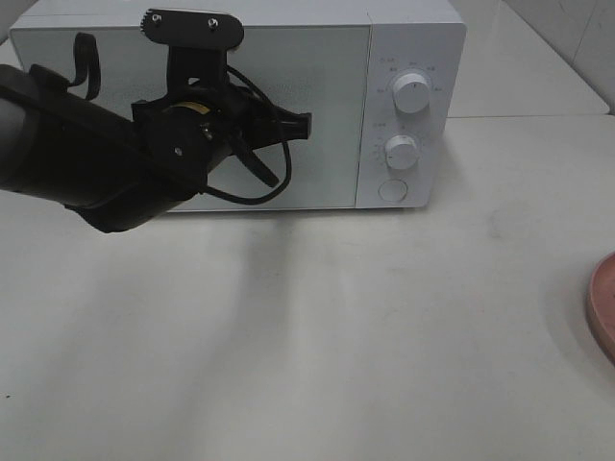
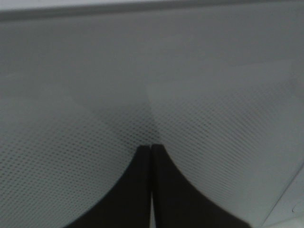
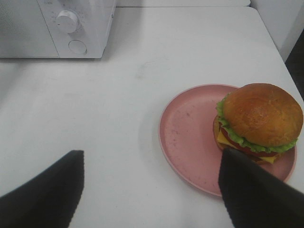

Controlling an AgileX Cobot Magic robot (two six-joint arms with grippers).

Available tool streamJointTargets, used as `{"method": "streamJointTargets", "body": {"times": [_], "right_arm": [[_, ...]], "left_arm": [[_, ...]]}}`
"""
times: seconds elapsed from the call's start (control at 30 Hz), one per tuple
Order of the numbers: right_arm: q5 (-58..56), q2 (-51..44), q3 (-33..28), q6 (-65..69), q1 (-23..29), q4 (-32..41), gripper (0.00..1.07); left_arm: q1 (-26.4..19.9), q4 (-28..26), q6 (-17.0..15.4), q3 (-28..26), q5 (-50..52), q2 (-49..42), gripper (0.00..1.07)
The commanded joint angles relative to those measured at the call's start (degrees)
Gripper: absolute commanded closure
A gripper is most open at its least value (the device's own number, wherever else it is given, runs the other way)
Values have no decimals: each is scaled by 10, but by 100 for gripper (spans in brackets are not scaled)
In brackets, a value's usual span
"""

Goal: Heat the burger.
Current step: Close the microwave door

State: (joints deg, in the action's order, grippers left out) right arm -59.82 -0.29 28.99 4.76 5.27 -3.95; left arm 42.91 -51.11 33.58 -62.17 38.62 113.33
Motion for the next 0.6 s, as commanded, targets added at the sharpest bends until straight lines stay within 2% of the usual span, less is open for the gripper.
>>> {"method": "streamJointTargets", "body": {"times": [0.03,0.13,0.23,0.47,0.6], "right_arm": [[3,-15,1,-5,-5,2,32],[3,-15,1,-5,-5,2,32],[3,-15,1,-5,-5,2,32],[3,-15,1,-5,-5,2,32],[3,-15,1,-5,-5,2,32]], "left_arm": [[-22,-5,12,-31,61,4,107],[-25,-5,14,-34,51,3,107],[-14,-15,40,-21,23,-11,107],[19,-19,39,35,16,-47,107],[40,-32,39,68,-24,-79,107]]}}
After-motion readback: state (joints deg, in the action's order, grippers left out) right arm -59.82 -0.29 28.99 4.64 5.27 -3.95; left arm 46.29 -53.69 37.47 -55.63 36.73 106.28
